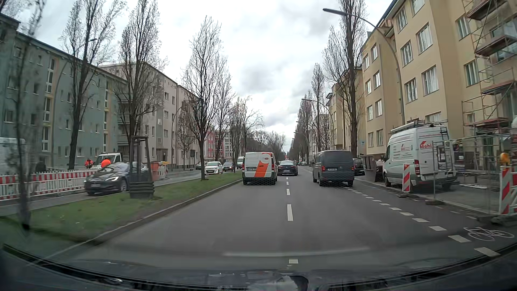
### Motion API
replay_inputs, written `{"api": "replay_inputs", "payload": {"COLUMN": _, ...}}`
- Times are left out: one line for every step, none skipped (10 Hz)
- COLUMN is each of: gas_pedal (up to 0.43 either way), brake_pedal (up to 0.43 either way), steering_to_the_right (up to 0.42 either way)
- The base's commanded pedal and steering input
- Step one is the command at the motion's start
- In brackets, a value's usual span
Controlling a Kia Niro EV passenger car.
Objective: Follow the waypoints while adhering to traffic rules and regulations
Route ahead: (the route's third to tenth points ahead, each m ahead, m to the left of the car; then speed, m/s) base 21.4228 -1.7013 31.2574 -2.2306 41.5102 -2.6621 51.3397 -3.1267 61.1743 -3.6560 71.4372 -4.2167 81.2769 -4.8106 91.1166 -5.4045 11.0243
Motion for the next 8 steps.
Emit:
{"api": "replay_inputs", "payload": {"gas_pedal": 0.039, "brake_pedal": 0.012, "steering_to_the_right": 0.009}}
{"api": "replay_inputs", "payload": {"gas_pedal": 0.039, "brake_pedal": 0.018, "steering_to_the_right": 0.009}}
{"api": "replay_inputs", "payload": {"gas_pedal": 0.020, "brake_pedal": 0.012, "steering_to_the_right": 0.009}}
{"api": "replay_inputs", "payload": {"gas_pedal": 0.000, "brake_pedal": 0.012, "steering_to_the_right": 0.009}}
{"api": "replay_inputs", "payload": {"gas_pedal": 0.000, "brake_pedal": 0.012, "steering_to_the_right": 0.009}}
{"api": "replay_inputs", "payload": {"gas_pedal": 0.000, "brake_pedal": 0.012, "steering_to_the_right": 0.009}}
{"api": "replay_inputs", "payload": {"gas_pedal": 0.000, "brake_pedal": 0.012, "steering_to_the_right": 0.009}}
{"api": "replay_inputs", "payload": {"gas_pedal": 0.000, "brake_pedal": 0.012, "steering_to_the_right": 0.009}}
